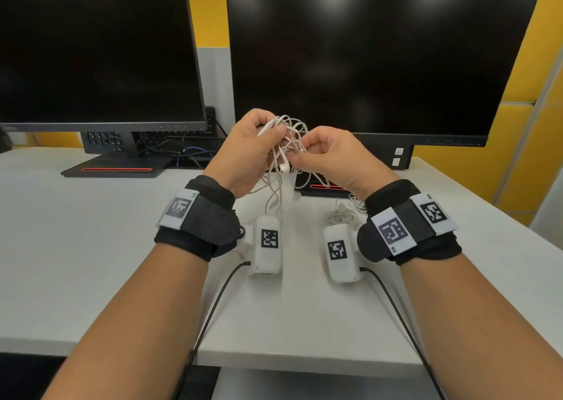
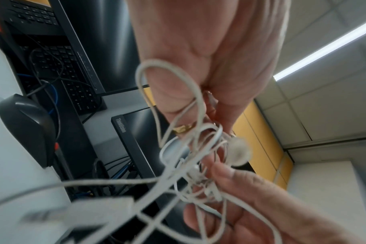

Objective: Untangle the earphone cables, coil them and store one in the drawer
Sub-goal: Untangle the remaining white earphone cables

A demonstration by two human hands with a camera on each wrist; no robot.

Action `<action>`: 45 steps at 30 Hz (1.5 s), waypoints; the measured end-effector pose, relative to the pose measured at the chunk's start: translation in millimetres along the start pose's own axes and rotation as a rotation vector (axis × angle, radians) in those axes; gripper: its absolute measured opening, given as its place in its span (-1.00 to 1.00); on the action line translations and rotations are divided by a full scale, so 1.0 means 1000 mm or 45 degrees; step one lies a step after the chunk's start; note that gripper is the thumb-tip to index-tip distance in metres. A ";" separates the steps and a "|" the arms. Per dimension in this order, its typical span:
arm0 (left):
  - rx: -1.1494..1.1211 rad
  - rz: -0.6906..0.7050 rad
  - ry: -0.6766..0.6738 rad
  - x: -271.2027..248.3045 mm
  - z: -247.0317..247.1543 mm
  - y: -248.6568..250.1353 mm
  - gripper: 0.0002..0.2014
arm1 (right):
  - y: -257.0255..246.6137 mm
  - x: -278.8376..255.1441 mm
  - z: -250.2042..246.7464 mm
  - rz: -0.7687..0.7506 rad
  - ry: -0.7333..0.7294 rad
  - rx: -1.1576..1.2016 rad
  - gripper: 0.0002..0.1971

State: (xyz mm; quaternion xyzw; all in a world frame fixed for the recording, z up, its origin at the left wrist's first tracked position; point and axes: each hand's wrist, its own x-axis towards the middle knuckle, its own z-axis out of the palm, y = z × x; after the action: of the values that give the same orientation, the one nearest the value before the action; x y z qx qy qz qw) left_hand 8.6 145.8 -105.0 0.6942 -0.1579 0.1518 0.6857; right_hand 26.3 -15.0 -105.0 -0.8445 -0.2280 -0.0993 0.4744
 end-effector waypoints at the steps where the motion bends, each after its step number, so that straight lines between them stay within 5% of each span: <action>1: 0.024 0.016 0.003 0.000 0.000 0.000 -0.96 | 0.000 0.000 -0.001 -0.002 -0.004 -0.037 -0.83; 7: 0.097 -0.011 0.117 0.001 -0.006 0.001 -0.98 | 0.006 0.003 -0.006 0.012 0.019 -0.239 -0.83; 11: 0.197 -0.115 -0.021 -0.002 -0.005 0.004 -0.65 | 0.012 0.008 -0.009 0.029 0.212 -0.250 -0.81; 14: 0.269 -0.151 -0.094 -0.004 -0.003 0.004 -0.70 | 0.016 0.010 -0.011 -0.020 0.394 -0.254 -0.81; 20: 0.574 -0.235 0.176 0.001 -0.007 -0.002 -0.89 | 0.013 0.011 -0.014 -0.060 0.593 -0.011 -0.73; 25: 0.701 -0.202 0.295 0.003 -0.010 -0.001 -0.83 | 0.012 0.010 -0.022 0.079 0.612 -0.086 -0.61; 30: 0.862 -0.293 0.176 0.004 -0.005 0.004 -0.85 | 0.011 0.009 -0.021 0.029 0.619 -0.009 -0.60; 33: 0.816 -0.402 0.017 -0.001 -0.004 0.007 -0.68 | 0.005 0.006 -0.018 -0.028 0.641 0.383 -0.59; 35: 0.784 -0.373 -0.092 -0.004 -0.005 0.006 -0.54 | 0.000 0.004 -0.016 -0.041 0.608 0.671 -0.61; 38: 0.818 -0.271 -0.157 -0.005 -0.005 0.005 -0.75 | -0.005 0.004 -0.016 -0.077 0.581 0.794 -0.62; 43: 0.679 -0.087 0.120 -0.002 -0.006 0.002 -0.75 | 0.000 0.003 -0.016 0.021 0.548 0.379 -0.61; 45: 0.587 0.065 0.290 0.000 -0.008 0.001 -0.76 | -0.014 0.013 -0.015 0.319 0.367 0.237 -0.75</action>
State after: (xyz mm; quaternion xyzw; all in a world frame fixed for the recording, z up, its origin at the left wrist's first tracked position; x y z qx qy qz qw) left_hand 8.1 154.1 -104.2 0.8064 -0.0585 0.2784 0.5184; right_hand 32.1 -17.8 -81.6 -0.7959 -0.0592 -0.1376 0.5866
